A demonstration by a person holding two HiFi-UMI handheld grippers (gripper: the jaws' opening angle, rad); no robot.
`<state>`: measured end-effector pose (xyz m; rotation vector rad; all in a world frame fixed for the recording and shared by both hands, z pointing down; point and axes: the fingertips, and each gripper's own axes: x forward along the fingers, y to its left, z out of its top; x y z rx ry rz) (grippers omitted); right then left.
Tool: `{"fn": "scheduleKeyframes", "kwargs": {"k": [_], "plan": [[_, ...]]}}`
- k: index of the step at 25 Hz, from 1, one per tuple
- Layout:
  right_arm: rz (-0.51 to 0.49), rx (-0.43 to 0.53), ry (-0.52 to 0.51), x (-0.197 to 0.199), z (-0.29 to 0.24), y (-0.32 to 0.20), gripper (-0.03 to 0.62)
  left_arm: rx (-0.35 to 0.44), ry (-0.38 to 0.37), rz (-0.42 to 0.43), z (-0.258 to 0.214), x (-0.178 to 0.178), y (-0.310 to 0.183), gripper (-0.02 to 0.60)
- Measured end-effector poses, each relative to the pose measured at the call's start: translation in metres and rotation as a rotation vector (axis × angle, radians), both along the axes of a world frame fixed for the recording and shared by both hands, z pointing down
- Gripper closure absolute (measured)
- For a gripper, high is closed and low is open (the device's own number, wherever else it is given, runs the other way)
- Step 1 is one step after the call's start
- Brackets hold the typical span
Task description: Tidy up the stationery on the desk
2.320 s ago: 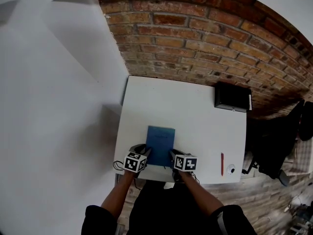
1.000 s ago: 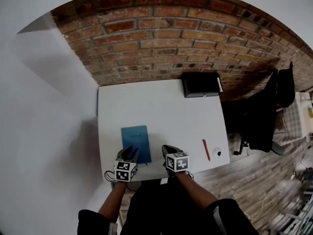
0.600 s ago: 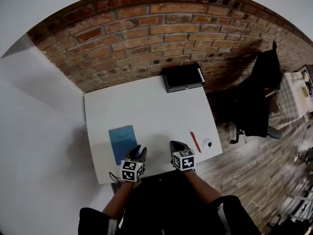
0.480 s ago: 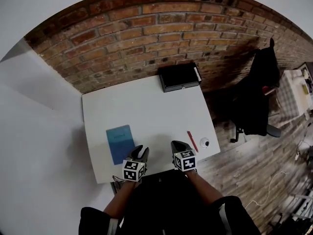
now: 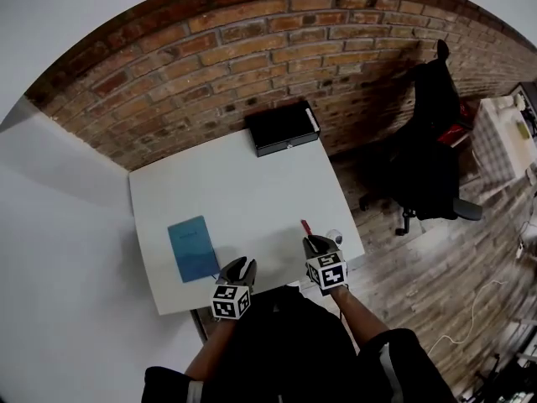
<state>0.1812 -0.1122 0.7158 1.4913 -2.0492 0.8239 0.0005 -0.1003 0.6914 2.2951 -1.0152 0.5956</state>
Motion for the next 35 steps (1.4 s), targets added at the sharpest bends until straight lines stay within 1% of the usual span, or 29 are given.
{"fn": "scheduleKeyframes", "kwargs": {"k": [3,5,9,13,19,24,31,35], "plan": [[0.003,0.006,-0.003,0.015,0.000,0.004,0.525,0.013,-0.005,-0.021,-0.007,0.005,0.003,0.462],[-0.006,0.013,0.001,0.022,-0.001,0.007,0.514,0.024,-0.002,-0.038,-0.014,0.011,0.004,0.462],[-0.053,0.011,0.030,0.031,0.003,0.011,0.508,0.048,0.002,-0.048,-0.024,0.030,0.006,0.462],[-0.076,-0.024,0.047,0.032,0.022,0.015,0.508,0.063,-0.015,-0.047,-0.025,0.039,0.011,0.462],[-0.117,-0.087,0.091,0.031,0.046,0.017,0.510,0.048,-0.042,-0.086,-0.024,0.027,0.013,0.462],[-0.125,-0.128,0.118,0.029,0.059,0.015,0.508,0.028,-0.059,-0.098,-0.019,0.018,0.015,0.462],[-0.076,-0.196,0.162,0.030,0.073,0.017,0.510,0.009,-0.060,-0.099,-0.016,0.005,0.012,0.462],[-0.040,-0.223,0.167,0.032,0.075,0.020,0.528,0.007,-0.060,-0.091,-0.015,-0.003,0.014,0.462]]}}
